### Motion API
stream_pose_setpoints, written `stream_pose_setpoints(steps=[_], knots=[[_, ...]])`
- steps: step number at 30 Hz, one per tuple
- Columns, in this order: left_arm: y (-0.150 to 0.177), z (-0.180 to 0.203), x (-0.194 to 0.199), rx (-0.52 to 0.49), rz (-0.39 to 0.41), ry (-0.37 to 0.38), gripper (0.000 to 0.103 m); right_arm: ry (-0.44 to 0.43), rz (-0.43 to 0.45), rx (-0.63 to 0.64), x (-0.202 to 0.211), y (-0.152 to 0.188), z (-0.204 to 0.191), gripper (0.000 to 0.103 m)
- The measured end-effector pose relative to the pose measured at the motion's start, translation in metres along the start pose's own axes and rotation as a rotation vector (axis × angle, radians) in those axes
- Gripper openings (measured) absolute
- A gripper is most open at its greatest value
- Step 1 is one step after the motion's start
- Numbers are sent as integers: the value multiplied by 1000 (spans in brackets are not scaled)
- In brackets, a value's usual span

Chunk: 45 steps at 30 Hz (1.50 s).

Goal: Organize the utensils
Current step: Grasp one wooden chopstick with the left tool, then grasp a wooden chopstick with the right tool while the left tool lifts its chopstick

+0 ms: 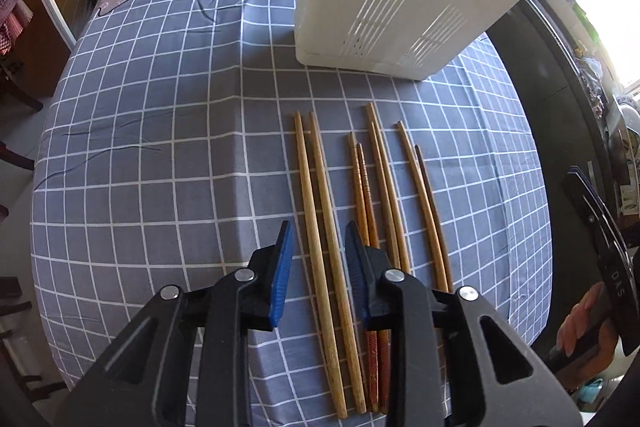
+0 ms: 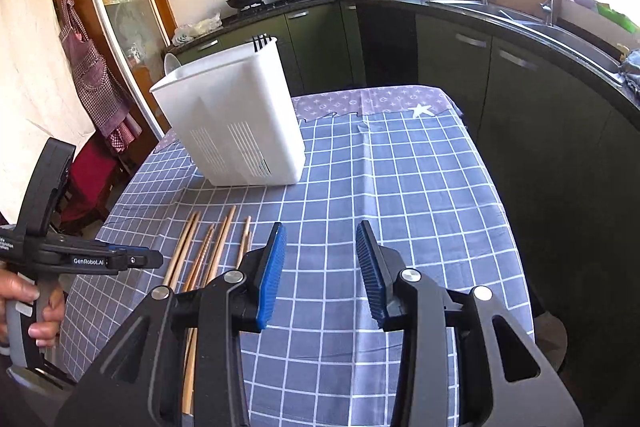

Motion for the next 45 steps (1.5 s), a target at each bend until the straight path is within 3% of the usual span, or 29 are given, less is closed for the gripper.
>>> stream_pose_setpoints(steps=[5,7,11,20,26,31,33,35,38,45], knots=[[-9,-3,-15,7,-32,-67,21,-19,-13,-8,-1,0,2,37],[-10,-2,-20,8,-51,-74,19,-27,-15,-14,-1,0,2,44],[-10,4,-30,-8,-77,-109,19,-38,-35,-17,-7,3,1,44],[-20,31,-49,-76,-80,-192,9,-31,-74,-2,-15,7,-2,46],[-23,38,-46,-78,-72,-150,7,-57,-169,50,-26,4,-13,46],[-25,38,-25,-101,-5,-122,7,-119,-332,105,-53,2,-37,46],[-26,39,-15,-109,22,-111,7,-133,-403,120,-66,4,-47,42],[-26,38,-7,-110,40,-94,7,-131,-468,148,-78,9,-57,26],[-26,38,2,-121,67,-78,7,-121,-539,167,-94,15,-68,19],[-19,36,21,-146,101,-45,7,-86,-569,199,-109,18,-85,18]])
Point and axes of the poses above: each gripper's, at about its wrist camera, not at the fingertips, and x roughly against the way its jaws point, z to its right, y to its underside, the point moved 6 cm from there along -x, roughly the way its jaws point, and after that the axes turned 2 degrees about y, right-handed, at the moved point
